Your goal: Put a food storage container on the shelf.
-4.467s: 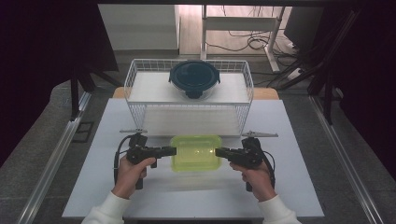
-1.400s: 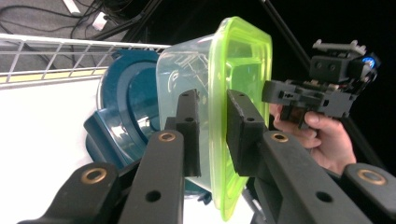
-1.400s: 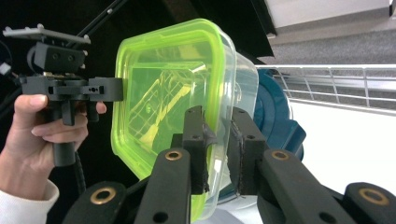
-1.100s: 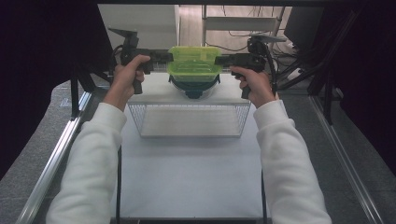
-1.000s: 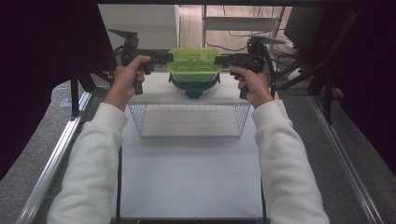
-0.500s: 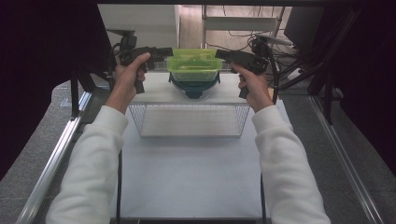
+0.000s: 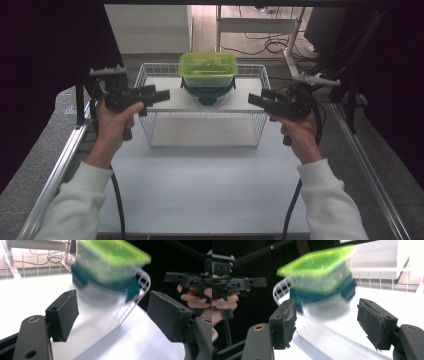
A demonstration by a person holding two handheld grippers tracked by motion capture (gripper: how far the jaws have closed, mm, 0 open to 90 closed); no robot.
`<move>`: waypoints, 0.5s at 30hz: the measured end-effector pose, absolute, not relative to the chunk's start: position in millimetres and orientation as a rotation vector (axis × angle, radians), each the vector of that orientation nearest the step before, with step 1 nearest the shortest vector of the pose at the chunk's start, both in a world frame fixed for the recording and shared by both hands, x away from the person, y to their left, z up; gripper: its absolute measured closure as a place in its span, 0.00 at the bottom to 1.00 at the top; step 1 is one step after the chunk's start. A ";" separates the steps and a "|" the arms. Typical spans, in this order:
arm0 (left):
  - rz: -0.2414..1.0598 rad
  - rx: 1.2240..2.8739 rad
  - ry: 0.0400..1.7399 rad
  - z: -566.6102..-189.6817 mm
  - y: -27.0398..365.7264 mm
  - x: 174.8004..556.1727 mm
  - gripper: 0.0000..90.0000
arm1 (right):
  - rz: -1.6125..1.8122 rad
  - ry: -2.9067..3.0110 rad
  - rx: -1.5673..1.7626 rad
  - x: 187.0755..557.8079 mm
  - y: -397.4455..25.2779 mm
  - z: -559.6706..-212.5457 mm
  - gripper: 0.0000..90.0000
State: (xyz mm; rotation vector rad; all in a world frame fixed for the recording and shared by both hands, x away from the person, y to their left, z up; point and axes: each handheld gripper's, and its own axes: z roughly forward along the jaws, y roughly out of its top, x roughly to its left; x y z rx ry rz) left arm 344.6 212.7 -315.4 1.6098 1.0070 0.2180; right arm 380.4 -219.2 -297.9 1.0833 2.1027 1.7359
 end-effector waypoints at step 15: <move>0.243 1.715 1.095 -418.4 210.9 269.6 0.27 | 1.520 2.183 1.090 311.0 -236.4 -394.3 0.33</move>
